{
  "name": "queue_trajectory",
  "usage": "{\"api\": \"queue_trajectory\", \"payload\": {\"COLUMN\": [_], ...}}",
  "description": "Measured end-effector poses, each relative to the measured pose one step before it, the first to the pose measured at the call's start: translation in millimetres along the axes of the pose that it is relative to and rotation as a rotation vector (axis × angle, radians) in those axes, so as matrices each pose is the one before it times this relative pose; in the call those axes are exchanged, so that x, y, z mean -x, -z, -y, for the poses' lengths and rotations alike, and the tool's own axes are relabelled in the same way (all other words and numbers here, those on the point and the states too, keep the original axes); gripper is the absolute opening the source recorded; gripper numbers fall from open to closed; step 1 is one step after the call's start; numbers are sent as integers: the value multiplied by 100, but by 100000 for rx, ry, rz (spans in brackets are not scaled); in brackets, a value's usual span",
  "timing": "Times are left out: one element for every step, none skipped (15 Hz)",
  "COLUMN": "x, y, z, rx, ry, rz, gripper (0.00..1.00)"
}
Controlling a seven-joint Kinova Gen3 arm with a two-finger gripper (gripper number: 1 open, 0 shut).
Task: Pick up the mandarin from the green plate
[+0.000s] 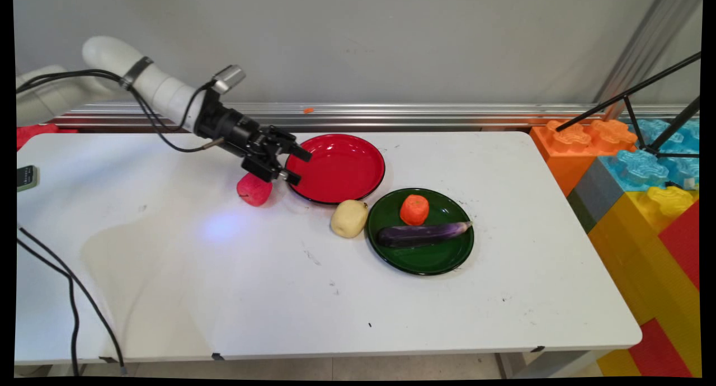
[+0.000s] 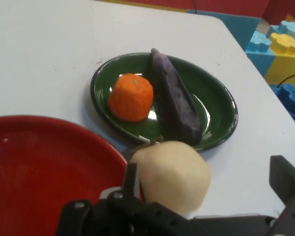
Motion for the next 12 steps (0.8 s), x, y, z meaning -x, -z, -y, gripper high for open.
{"api": "queue_trajectory", "payload": {"x": [-240, -427, -373, -408, -412, -389, -470, -412, -236, -364, -285, -342], "y": [-479, -843, -744, -808, -842, -723, -845, -729, -433, -770, -645, -691], "z": [96, 175, 183, 195, 233, 235, 307, 271, 168, 323, 279, 321], "rx": [162, 300, 210, 236, 217, 179, 238, 227, 127, 282, 248, 150], "ry": [-10, -68, -61, -50, -7, -39, 9, 57, 81, 324, 427, 395], "rz": [91, 224, 322, 425, 636, 593, 871, 811, 589, 1325, 1203, 1187], "gripper": [100, 100, 100, 100, 100, 100, 100, 100, 100, 100, 100, 100]}}
